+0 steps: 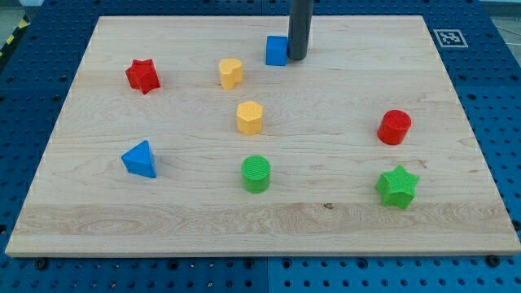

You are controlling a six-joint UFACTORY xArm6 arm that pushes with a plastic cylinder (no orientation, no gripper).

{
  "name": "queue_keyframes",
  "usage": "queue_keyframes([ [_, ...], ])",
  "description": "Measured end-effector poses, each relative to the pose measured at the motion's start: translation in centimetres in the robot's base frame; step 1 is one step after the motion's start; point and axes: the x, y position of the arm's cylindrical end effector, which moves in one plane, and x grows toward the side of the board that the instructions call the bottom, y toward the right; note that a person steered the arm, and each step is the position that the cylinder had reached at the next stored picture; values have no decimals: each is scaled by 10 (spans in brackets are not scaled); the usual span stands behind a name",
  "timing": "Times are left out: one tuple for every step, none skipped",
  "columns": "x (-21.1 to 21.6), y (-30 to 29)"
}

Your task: Place your arm to the bottom right of the blue cube

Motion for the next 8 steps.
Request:
queue_keyframes([
  [-2, -2],
  [0, 8],
  [3, 10],
  [8, 10],
  [8, 10],
  [25, 10],
  [25, 10],
  [25, 10],
])
